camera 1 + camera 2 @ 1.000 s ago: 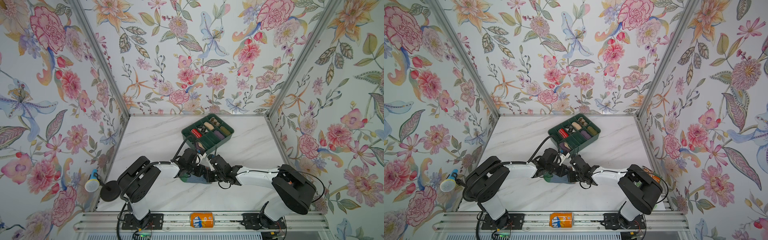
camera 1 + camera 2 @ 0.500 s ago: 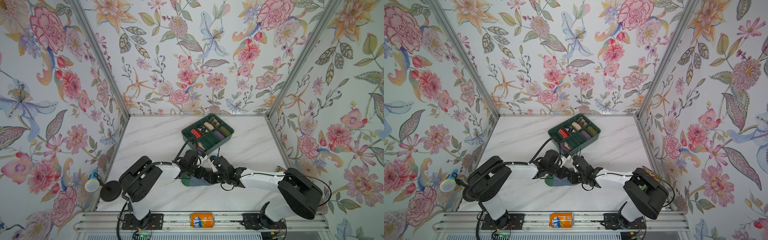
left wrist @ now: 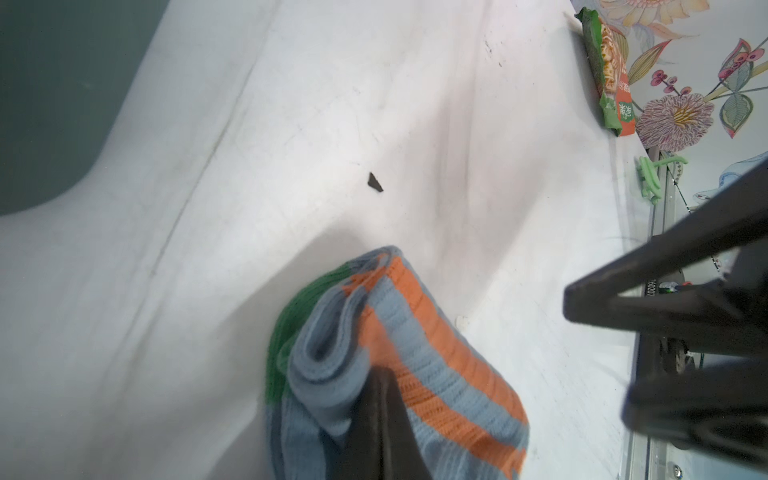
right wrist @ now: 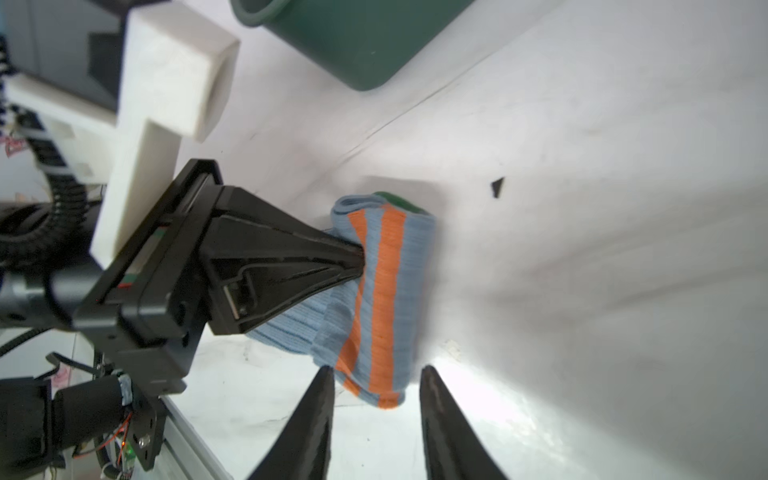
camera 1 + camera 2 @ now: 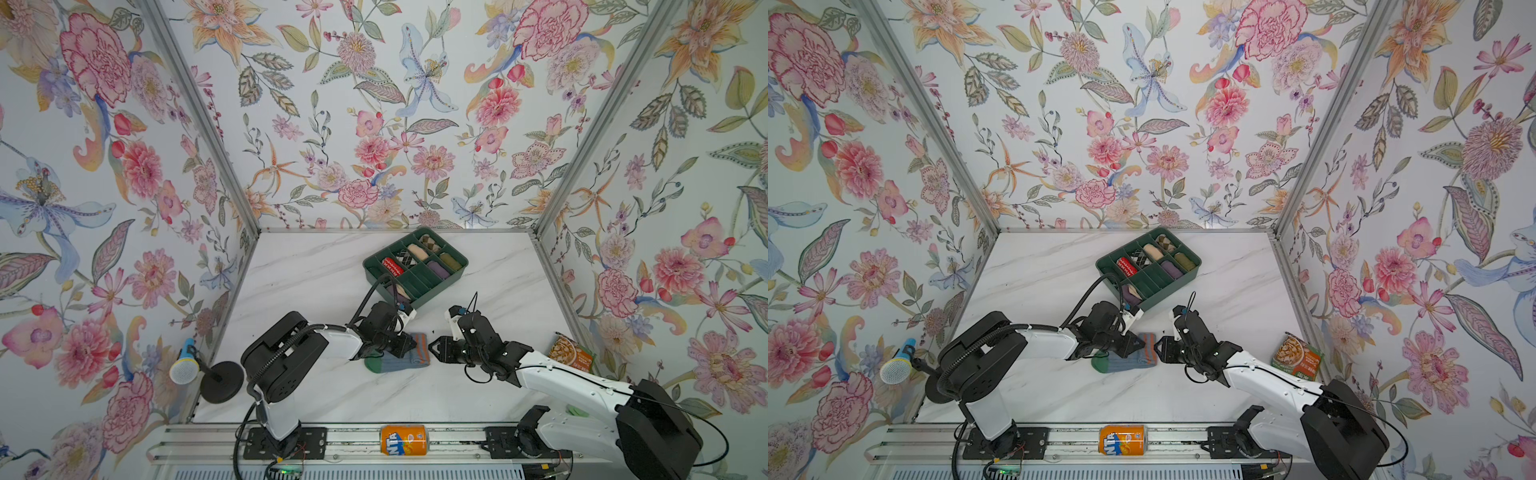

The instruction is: Roll the socks

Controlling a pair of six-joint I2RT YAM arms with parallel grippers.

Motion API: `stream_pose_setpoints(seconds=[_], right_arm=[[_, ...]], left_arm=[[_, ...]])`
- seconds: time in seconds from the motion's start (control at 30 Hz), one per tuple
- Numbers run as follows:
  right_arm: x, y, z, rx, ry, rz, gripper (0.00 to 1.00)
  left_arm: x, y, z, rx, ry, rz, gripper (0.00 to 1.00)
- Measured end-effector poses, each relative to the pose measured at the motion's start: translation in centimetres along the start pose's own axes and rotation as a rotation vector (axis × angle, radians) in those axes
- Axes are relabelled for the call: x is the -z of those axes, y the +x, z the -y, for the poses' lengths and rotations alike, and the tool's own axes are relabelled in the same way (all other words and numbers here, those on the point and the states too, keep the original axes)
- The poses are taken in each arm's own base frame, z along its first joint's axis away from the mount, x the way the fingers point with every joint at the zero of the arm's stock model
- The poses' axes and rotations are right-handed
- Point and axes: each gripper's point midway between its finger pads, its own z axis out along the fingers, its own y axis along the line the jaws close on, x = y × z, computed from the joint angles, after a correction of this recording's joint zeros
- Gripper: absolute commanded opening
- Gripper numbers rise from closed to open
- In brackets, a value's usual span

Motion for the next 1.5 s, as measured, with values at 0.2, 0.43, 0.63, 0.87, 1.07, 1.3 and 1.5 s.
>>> stream_pose_setpoints(seconds=[0.2,0.43,0.63,0.87,1.07,1.3,1.5], right_arm=[[-0.8,2.7,1.8,-0.095,-0.019,-0.074,0.38],[-1.6,2.8,0.8,-0.154,-0.114,-0.088,0.41],[-2.0,2.2,0.6,-0.190,-0.149,-0.067,0.42],[-2.8,2.2,0.7,-0.212,-0.169,-0.074,0.42],[-3.5,2.2,0.4,-0.225,-0.196,-0.078,0.42],[-4.4,2.1,0.0,-0.238,-0.236,-0.084,0.42],[-4.9,1.8,-0.4,-0.238,-0.267,-0.081,0.41]], left_arm=[[0.0,0.0,0.0,-0.011,-0.008,0.004,0.00],[0.0,0.0,0.0,-0.024,-0.005,0.014,0.00],[0.1,0.1,-0.1,-0.034,-0.004,0.028,0.00],[0.0,0.2,-0.1,-0.043,-0.005,0.031,0.00],[0.0,0.2,-0.1,-0.049,-0.003,0.034,0.00],[0.0,0.2,0.0,-0.052,-0.001,0.034,0.00],[0.0,0.2,0.0,-0.052,0.000,0.033,0.00]])
